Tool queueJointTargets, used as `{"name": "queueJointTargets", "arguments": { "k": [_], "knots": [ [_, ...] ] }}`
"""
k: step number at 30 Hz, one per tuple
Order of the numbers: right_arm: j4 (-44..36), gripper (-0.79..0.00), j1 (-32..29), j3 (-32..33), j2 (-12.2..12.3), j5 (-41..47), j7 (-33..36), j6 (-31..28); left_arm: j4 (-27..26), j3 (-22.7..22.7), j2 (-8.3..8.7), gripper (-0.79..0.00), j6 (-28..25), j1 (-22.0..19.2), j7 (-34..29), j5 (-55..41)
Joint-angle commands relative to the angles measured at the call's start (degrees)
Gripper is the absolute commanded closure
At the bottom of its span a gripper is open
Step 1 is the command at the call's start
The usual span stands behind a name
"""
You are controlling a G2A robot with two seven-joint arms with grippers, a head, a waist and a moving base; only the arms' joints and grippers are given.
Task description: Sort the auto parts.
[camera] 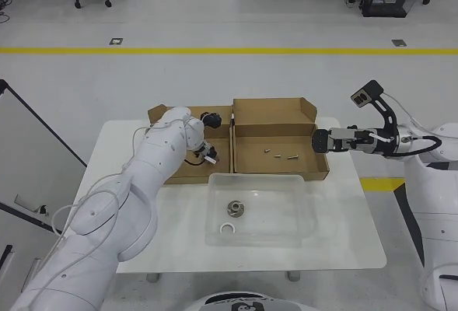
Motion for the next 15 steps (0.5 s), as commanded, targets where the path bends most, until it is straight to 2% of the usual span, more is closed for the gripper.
{"name": "queueJointTargets", "arguments": {
  "k": [1, 2, 3, 10, 15],
  "knots": [
    [0.0, -0.785, 0.0, 0.0, 0.0, 0.0, 0.0, 0.0, 0.46, -0.21, -0.07, -0.616, -0.35, -0.29, 0.15, -0.11],
    [0.0, -0.785, 0.0, 0.0, 0.0, 0.0, 0.0, 0.0, 0.66, -0.36, -0.08, -0.677, -0.44, -0.49, 0.29, -0.21],
    [0.0, -0.785, 0.0, 0.0, 0.0, 0.0, 0.0, 0.0, 0.89, -0.55, -0.06, -0.785, -0.55, -0.74, 0.55, -0.34],
    [0.0, -0.785, 0.0, 0.0, 0.0, 0.0, 0.0, 0.0, 2.23, -1.79, 0.64, -0.785, -1.45, -2.34, 2.41, -0.7],
    [0.0, -0.785, 0.0, 0.0, 0.0, 0.0, 0.0, 0.0, 1.65, -2.83, 1.78, -0.785, -5.51, -3.18, 5.02, -0.84]
  ]
}}
